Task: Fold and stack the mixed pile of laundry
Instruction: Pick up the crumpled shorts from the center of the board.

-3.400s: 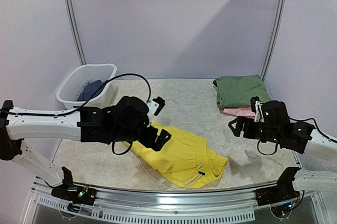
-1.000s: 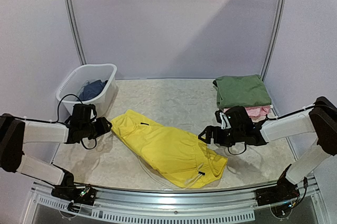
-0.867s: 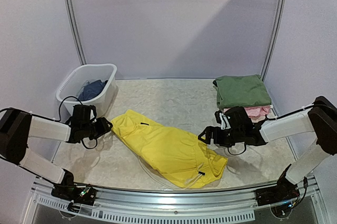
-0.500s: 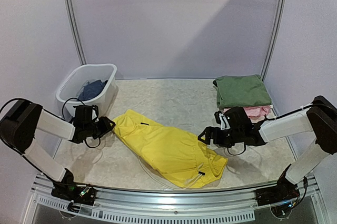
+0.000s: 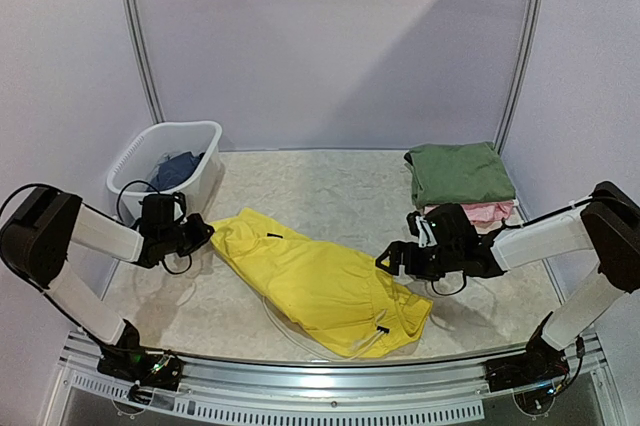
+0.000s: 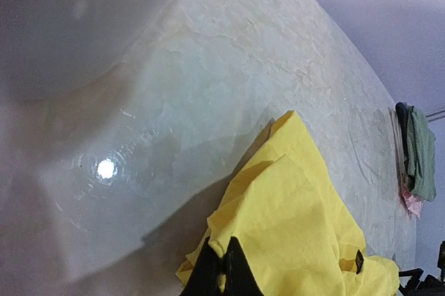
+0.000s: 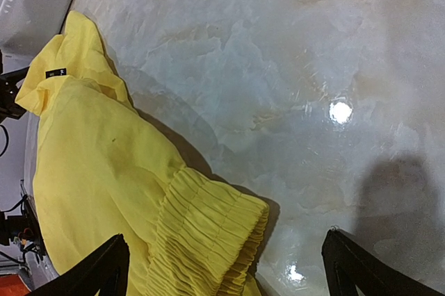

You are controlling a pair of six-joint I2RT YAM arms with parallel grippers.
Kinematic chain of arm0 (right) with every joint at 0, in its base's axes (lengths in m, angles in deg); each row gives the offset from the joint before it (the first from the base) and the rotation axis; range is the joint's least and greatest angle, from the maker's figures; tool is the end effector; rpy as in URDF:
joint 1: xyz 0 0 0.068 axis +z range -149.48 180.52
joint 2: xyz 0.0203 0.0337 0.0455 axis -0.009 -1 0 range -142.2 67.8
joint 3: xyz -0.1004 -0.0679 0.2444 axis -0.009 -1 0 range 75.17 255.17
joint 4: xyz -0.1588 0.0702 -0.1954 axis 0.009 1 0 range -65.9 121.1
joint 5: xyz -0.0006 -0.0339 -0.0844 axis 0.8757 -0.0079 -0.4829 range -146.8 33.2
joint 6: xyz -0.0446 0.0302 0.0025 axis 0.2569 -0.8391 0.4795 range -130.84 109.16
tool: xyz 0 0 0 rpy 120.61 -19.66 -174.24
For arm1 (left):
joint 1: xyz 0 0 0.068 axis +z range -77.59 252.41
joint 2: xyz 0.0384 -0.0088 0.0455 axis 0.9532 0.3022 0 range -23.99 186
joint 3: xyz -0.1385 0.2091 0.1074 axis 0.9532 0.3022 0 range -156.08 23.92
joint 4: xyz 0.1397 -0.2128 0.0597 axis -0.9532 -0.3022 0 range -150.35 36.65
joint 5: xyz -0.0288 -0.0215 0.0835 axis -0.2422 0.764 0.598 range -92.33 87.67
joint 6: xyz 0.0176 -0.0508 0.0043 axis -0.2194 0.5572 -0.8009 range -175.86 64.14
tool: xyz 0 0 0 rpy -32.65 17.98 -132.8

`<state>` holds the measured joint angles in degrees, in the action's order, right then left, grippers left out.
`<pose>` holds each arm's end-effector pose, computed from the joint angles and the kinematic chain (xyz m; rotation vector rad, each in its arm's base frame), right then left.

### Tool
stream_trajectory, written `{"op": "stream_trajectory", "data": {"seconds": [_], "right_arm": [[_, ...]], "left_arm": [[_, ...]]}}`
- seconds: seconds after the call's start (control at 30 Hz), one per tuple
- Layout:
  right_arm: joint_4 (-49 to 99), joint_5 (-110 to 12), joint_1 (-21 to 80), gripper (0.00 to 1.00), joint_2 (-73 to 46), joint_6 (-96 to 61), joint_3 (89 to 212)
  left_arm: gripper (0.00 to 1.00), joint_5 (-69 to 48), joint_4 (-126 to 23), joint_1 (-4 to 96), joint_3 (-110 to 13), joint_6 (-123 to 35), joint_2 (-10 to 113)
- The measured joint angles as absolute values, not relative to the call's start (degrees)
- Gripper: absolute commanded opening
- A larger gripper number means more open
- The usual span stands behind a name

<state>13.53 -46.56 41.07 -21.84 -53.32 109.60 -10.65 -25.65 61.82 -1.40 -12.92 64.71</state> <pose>0.2124 0.1900 0.1339 -0.0520 2.5256 0.8685 0.2607 -0.0540 0.1216 -0.5507 2.2026 -0.6715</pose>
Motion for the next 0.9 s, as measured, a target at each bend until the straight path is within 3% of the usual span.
{"op": "stream_trajectory", "data": {"seconds": [0.43, 0.6, 0.77, 0.9], "right_arm": [[12.0, -44.6, 41.1, 0.75, -23.9, -51.9, 112.9], [11.6, -44.0, 41.1, 0.73, -25.9, -51.9, 113.0], [10.6, -43.8, 41.1, 0.78, -27.6, -51.9, 113.0], [9.5, -43.8, 41.1, 0.70, -28.7, -51.9, 113.6]], "left_arm": [[0.00, -7.6, -31.9, 61.8, -0.5, -16.0, 53.7], [0.00, -7.4, -32.6, 61.8, -0.5, -16.6, 53.7], [0.00, -7.4, -32.8, 61.8, -0.5, -16.8, 53.7], [0.00, -7.5, -32.8, 61.8, -0.5, -16.8, 53.7]]}}
